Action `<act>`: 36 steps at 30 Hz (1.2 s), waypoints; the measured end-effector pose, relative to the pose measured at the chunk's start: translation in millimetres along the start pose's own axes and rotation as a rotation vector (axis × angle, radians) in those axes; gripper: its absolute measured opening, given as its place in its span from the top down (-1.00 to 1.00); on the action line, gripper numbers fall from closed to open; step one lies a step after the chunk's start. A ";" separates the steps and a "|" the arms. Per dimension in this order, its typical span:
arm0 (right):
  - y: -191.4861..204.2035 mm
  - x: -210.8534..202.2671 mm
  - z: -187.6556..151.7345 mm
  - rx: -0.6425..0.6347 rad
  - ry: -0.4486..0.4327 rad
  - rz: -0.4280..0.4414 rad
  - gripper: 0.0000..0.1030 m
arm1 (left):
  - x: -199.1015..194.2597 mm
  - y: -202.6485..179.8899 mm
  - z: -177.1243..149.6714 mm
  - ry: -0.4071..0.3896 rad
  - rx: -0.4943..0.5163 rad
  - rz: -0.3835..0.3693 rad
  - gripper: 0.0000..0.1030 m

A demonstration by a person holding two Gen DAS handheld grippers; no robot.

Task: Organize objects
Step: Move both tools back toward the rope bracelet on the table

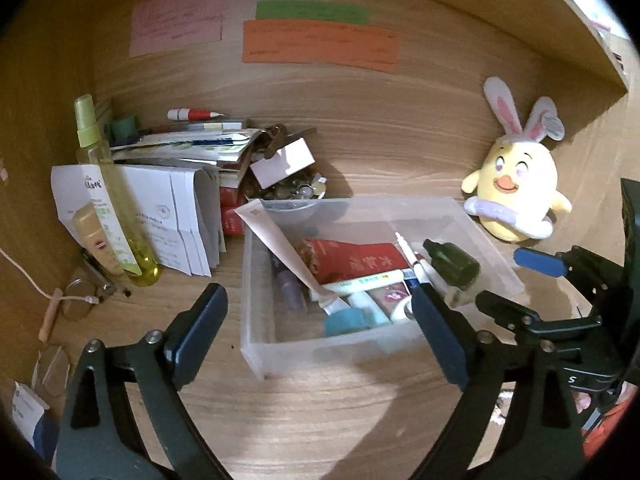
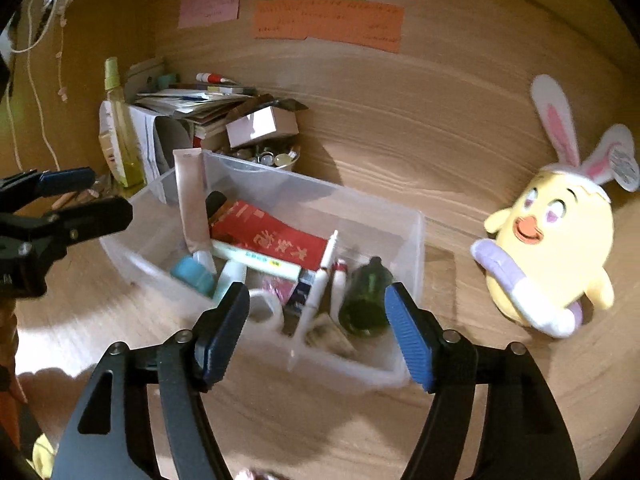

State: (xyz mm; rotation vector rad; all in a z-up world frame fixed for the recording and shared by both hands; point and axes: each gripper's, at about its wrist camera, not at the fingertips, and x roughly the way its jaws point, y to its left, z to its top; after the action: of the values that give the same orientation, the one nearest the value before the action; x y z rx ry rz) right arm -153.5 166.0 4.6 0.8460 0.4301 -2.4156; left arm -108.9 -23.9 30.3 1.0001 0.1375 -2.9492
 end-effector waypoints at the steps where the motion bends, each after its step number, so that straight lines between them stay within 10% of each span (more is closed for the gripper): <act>1: -2.2 -4.7 -4.1 0.005 0.000 -0.001 -0.35 | -2.1 -1.8 -2.1 0.002 0.006 0.001 -0.84; 19: -23.1 -33.9 -100.3 0.087 0.131 0.003 -0.43 | -0.4 -33.8 -49.4 0.111 0.063 -0.047 -0.87; 24: -28.5 -21.4 -115.1 0.099 0.205 0.026 0.12 | 4.3 -49.4 -61.9 0.143 0.106 -0.070 -0.87; 36: -11.3 -33.7 -104.6 0.080 0.161 0.140 0.12 | 9.5 -55.2 -80.1 0.187 0.133 -0.071 -0.87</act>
State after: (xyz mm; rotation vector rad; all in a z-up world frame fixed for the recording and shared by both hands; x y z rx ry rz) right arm -88.1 235.6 -51.0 1.0739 0.3240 -2.2579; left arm -70.8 38.4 -34.5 1.3146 -0.0212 -2.9560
